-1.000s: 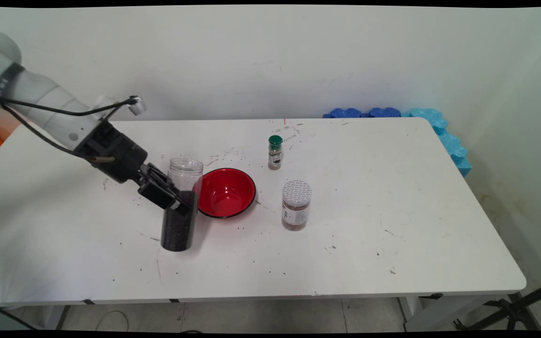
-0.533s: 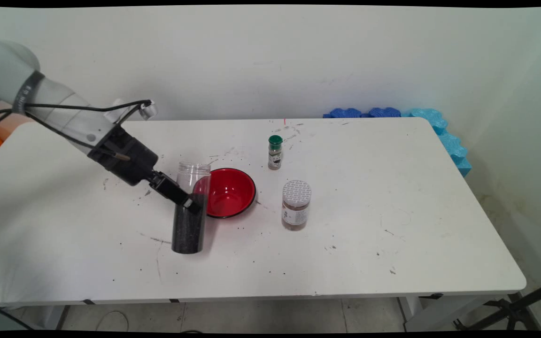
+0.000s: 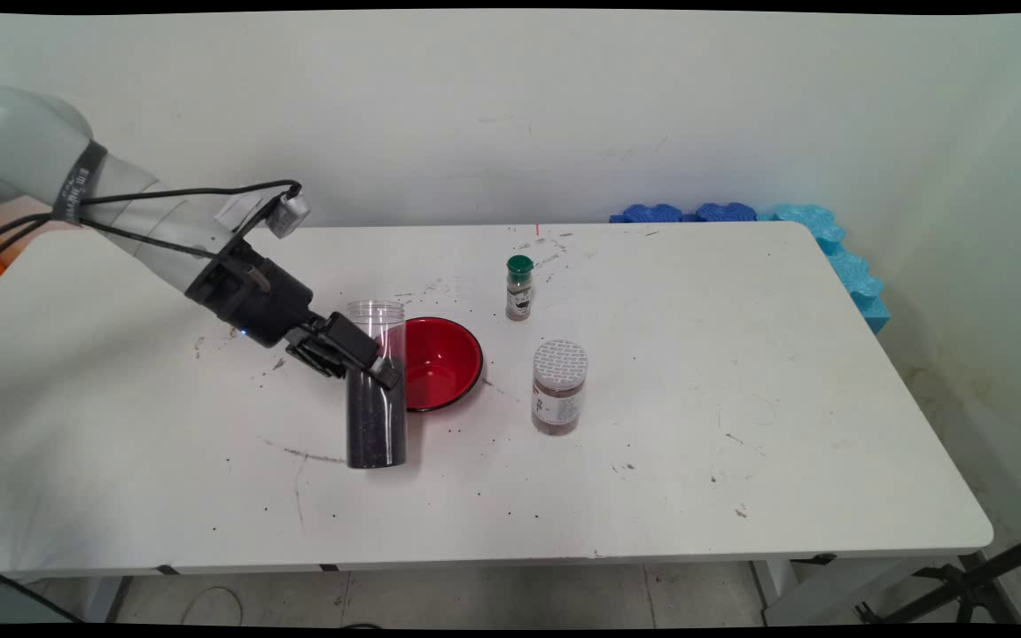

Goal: Pour the black seasoning powder in the red bowl

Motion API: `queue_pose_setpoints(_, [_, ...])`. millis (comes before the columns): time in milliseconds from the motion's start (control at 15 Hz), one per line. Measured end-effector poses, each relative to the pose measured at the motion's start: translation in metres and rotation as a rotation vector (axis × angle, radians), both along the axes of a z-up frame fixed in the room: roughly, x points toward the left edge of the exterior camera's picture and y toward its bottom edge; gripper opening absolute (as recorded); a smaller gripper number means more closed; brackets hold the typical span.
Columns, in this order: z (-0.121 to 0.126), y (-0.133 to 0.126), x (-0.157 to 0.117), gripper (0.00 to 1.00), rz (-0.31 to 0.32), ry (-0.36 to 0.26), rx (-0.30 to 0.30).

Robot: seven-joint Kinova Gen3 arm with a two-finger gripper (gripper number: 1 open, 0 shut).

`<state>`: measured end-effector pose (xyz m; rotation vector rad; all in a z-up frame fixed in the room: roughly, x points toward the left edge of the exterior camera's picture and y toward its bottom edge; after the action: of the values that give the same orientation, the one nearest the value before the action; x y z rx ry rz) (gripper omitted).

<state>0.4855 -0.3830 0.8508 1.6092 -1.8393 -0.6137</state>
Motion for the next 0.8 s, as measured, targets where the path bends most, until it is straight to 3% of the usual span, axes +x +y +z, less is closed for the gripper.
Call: queue_pose_setpoints(800, [-0.0038, -0.007, -0.0075, 0.0, 0.266, 0.112, 0.28])
